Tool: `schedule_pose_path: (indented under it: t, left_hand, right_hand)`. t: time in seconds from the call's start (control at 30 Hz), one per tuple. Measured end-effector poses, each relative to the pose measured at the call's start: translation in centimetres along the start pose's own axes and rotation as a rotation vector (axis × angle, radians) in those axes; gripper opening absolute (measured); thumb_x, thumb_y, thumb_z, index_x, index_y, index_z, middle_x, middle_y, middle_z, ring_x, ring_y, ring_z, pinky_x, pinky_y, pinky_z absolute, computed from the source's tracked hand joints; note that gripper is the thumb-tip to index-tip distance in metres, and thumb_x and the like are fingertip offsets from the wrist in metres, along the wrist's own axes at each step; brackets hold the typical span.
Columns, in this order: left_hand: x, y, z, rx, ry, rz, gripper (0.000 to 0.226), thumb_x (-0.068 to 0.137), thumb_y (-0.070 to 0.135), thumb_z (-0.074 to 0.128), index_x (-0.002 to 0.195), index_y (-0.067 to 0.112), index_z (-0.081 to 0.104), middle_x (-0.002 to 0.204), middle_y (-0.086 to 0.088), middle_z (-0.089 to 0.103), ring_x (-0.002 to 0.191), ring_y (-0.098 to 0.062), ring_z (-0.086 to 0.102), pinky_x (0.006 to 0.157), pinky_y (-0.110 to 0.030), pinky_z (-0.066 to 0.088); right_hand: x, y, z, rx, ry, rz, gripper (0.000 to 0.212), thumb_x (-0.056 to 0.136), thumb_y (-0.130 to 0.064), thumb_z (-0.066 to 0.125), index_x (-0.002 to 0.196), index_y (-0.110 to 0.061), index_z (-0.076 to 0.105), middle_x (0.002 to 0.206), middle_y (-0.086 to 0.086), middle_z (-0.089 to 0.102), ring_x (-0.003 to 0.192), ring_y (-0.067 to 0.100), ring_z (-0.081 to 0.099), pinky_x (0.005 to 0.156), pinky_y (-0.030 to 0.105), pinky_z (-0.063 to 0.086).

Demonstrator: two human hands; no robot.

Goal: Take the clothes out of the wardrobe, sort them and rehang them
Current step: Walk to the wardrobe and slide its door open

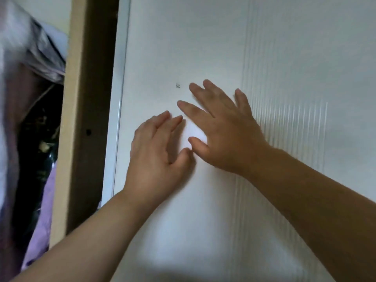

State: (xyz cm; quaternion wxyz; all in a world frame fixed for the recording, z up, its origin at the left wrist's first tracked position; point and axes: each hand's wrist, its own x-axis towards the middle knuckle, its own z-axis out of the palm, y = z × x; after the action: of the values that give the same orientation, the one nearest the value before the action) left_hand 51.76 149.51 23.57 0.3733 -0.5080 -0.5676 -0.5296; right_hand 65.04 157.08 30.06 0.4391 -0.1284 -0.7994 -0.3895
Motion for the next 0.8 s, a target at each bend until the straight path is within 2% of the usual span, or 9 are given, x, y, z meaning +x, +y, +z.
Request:
schedule_pose_path:
  t: [0.13,0.23,0.37,0.47,0.57,0.67,0.73,0.8]
  left_hand:
    - [1.0,-0.2,0.8,0.121,-0.004,-0.176,0.072,0.080,0.054,0.042,0.147,0.039,0.019,0.159,0.008,0.007,0.146,-0.017,0.002,0.116,-0.047,0.011]
    - [1.6,-0.2,1.8,0.151,0.021,-0.233,0.068,0.085,0.057,0.033,0.148,0.040,0.012,0.159,0.007,0.001,0.146,-0.018,-0.003,0.117,-0.049,0.008]
    - [2.3,-0.8,2.4,0.220,0.064,-0.319,0.068,0.087,0.061,0.030,0.148,0.041,0.007,0.160,0.005,0.000,0.146,-0.022,-0.003,0.116,-0.049,0.006]
    - [2.7,-1.0,2.4,0.245,0.101,-0.380,0.072,0.086,0.064,0.029,0.149,0.036,0.005,0.160,0.002,-0.002,0.146,-0.022,-0.003,0.118,-0.048,0.007]
    - [3.2,-0.8,2.3,0.266,0.130,-0.384,0.078,0.083,0.064,0.028,0.150,0.030,0.007,0.160,0.000,-0.002,0.146,-0.021,-0.007,0.116,-0.042,0.001]
    - [3.8,-0.9,1.8,0.185,0.162,-0.447,0.078,0.087,0.059,0.037,0.151,0.025,0.008,0.160,-0.002,0.000,0.146,-0.021,-0.006,0.116,-0.040,0.002]
    - [4.3,-1.1,1.3,0.128,0.186,-0.520,0.078,0.088,0.056,0.041,0.151,0.022,0.009,0.160,-0.005,0.003,0.146,-0.023,-0.001,0.117,-0.041,0.006]
    - [4.8,-1.2,0.9,0.094,0.216,-0.587,0.077,0.086,0.055,0.043,0.149,0.018,0.017,0.156,-0.009,0.017,0.143,-0.029,0.016,0.116,-0.046,0.018]
  right_hand:
    - [-1.0,1.7,0.8,-0.086,-0.049,-0.042,0.071,0.083,-0.062,0.041,0.146,-0.030,0.030,0.158,0.005,0.013,0.146,0.027,0.007,0.110,0.057,0.014]
    - [-1.6,2.8,1.0,-0.122,-0.100,-0.044,0.073,0.084,-0.067,0.024,0.148,-0.031,0.022,0.159,0.003,0.006,0.147,0.023,0.002,0.113,0.053,0.006]
    - [-1.8,3.3,1.2,-0.110,-0.094,-0.065,0.074,0.085,-0.068,0.016,0.149,-0.033,0.009,0.160,0.001,-0.004,0.146,0.021,-0.008,0.112,0.051,-0.003]
    - [-1.9,3.5,1.3,-0.102,-0.076,-0.075,0.074,0.086,-0.067,0.016,0.149,-0.031,0.008,0.159,0.002,-0.004,0.146,0.023,-0.009,0.111,0.051,-0.005]
    - [-2.1,3.6,1.3,-0.098,-0.057,-0.091,0.073,0.087,-0.066,0.017,0.150,-0.030,0.008,0.159,0.002,-0.004,0.145,0.023,-0.009,0.111,0.051,-0.006]
    - [-2.2,3.8,1.3,-0.097,-0.049,-0.085,0.073,0.087,-0.066,0.017,0.150,-0.031,0.008,0.159,0.002,-0.005,0.145,0.023,-0.010,0.110,0.051,-0.007]
    - [-2.4,4.1,1.3,-0.096,-0.048,-0.085,0.072,0.087,-0.066,0.017,0.150,-0.031,0.008,0.159,0.002,-0.005,0.145,0.023,-0.010,0.110,0.051,-0.007]
    - [-2.7,4.4,1.3,-0.097,-0.054,-0.081,0.072,0.087,-0.067,0.017,0.149,-0.032,0.007,0.159,0.001,-0.006,0.145,0.023,-0.011,0.110,0.051,-0.008]
